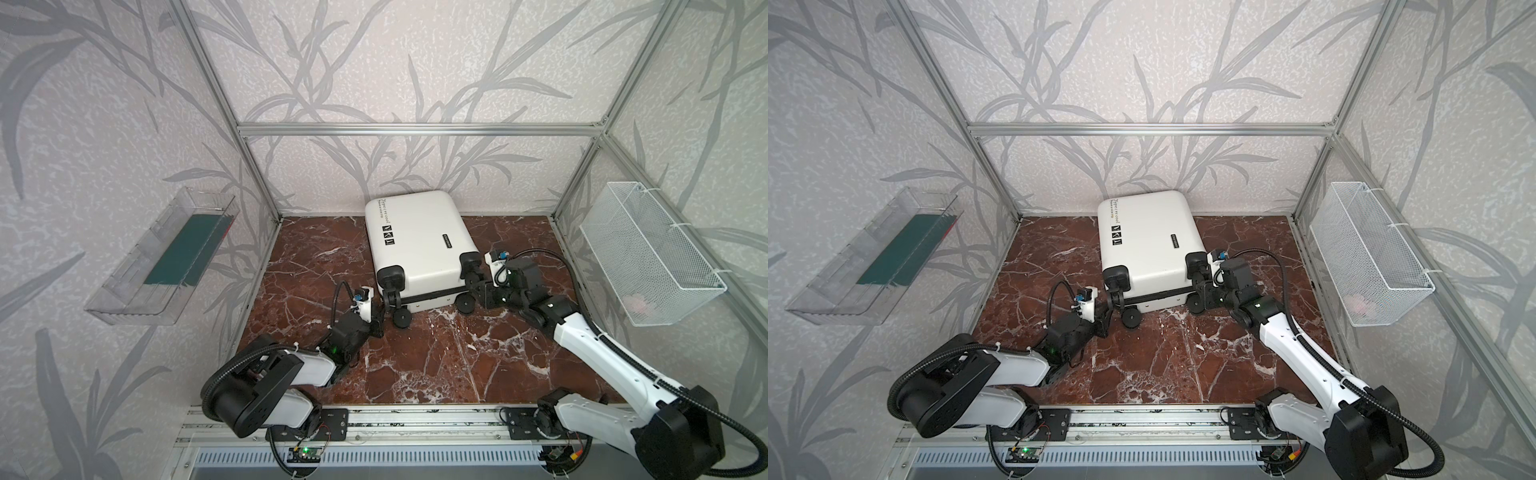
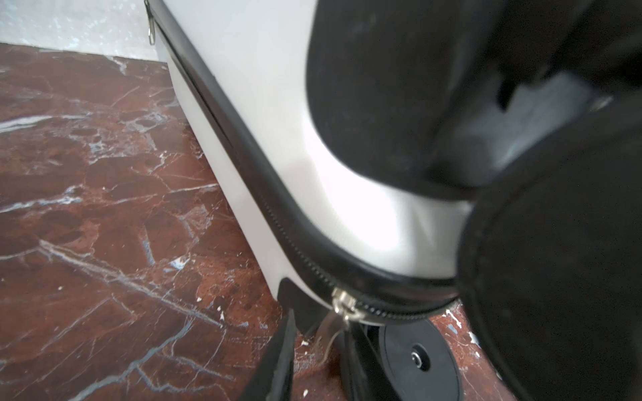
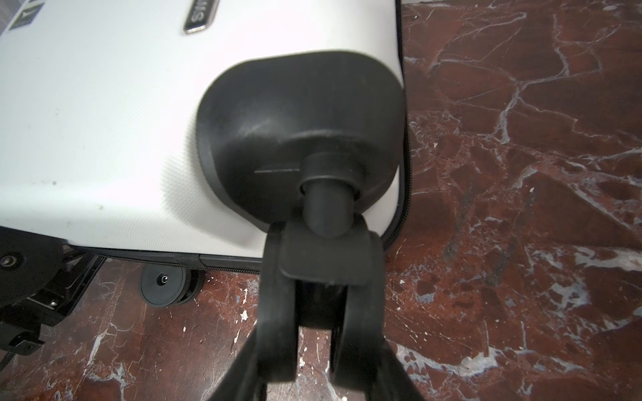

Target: Pack the luggage

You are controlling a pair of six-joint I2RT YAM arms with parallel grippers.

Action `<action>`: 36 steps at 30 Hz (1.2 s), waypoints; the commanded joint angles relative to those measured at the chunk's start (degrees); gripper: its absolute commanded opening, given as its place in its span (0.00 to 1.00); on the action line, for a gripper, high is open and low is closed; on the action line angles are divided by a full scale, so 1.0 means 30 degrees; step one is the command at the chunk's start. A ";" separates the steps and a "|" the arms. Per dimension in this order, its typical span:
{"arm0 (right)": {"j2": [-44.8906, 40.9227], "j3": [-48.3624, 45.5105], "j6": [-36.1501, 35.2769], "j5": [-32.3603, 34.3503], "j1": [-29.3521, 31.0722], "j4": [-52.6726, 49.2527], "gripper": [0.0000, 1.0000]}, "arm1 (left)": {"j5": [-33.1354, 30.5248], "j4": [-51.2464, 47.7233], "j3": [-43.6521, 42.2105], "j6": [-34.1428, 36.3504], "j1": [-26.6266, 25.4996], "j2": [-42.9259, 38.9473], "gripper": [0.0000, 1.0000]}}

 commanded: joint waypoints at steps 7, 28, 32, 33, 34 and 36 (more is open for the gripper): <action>0.0154 0.0620 0.0187 -0.0049 -0.0183 0.0136 0.25 | 0.0648 -0.0339 0.0533 0.0596 0.0148 -0.0814 0.06; 0.0154 0.1089 0.0816 -0.0760 -0.0168 0.0177 0.20 | 0.3315 -0.1474 0.0112 -0.0946 0.0128 -0.0857 0.00; 0.0183 0.1145 0.0903 -0.0995 -0.0160 0.0266 0.19 | 0.4243 0.0502 -0.0251 -0.1434 0.0079 0.0267 0.00; 0.0200 0.1147 0.0884 -0.1027 -0.0164 0.0272 0.19 | 0.4451 0.0726 -0.0225 -0.1523 0.0044 0.0468 0.00; 0.0213 0.1177 0.0909 -0.1060 -0.0175 0.0267 0.19 | 0.4644 0.0851 -0.0185 -0.1599 -0.0030 0.0680 0.00; 0.0242 0.1233 0.0936 -0.1090 -0.0161 0.0267 0.18 | 0.4849 0.1010 -0.0125 -0.1598 -0.0139 0.0855 0.00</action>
